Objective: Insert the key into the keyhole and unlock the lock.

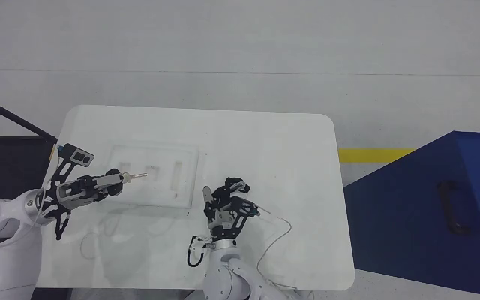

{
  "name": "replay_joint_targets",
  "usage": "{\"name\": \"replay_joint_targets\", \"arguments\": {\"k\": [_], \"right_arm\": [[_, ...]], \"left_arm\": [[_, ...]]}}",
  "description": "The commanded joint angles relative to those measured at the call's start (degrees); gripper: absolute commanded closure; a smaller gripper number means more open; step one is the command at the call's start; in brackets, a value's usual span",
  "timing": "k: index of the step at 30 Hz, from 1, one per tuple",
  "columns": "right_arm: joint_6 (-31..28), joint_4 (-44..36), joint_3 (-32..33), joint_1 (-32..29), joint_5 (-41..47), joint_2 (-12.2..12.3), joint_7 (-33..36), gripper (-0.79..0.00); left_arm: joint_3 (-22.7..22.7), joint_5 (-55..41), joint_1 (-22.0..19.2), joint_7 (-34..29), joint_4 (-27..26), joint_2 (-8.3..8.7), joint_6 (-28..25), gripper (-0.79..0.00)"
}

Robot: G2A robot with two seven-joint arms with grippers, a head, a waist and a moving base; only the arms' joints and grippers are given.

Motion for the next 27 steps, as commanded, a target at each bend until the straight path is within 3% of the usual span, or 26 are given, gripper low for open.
{"name": "replay_joint_targets", "arguments": {"k": [1, 4, 5, 7, 10, 23, 25, 27], "right_arm": [[0.60, 0.40, 0.54, 0.03, 0.20, -0.40, -0.54, -0.622], [1.57, 0.96, 1.45, 0.00, 1.31, -1.07, -0.61, -0.548], [1.87, 1.24, 1.71, 0.12, 1.61, -1.28, -0.27, -0.462], [2.35, 1.68, 2.09, 0.28, 1.61, -1.69, -0.56, -0.465], [2.93, 2.23, 2.90, 0.34, 2.38, -2.33, -1.06, -0.391], [4.72, 4.90, 4.88, 2.81, 3.72, -4.30, -2.40, -0.345], [5.47, 5.98, 4.86, 3.52, 3.63, -4.66, -2.38, -0.277], [5.88, 7.09, 4.84, 4.29, 4.04, -5.02, -2.03, -0.160]], "left_arm": [[0.00, 0.00, 0.00, 0.00, 0.00, 0.00, 0.00, 0.000], [0.00, 0.00, 0.00, 0.00, 0.00, 0.00, 0.00, 0.000], [0.00, 0.00, 0.00, 0.00, 0.00, 0.00, 0.00, 0.000], [0.00, 0.00, 0.00, 0.00, 0.00, 0.00, 0.00, 0.000], [0.00, 0.00, 0.00, 0.00, 0.00, 0.00, 0.00, 0.000], [0.00, 0.00, 0.00, 0.00, 0.00, 0.00, 0.00, 0.000], [0.00, 0.00, 0.00, 0.00, 0.00, 0.00, 0.00, 0.000], [0.00, 0.00, 0.00, 0.00, 0.00, 0.00, 0.00, 0.000]]}}
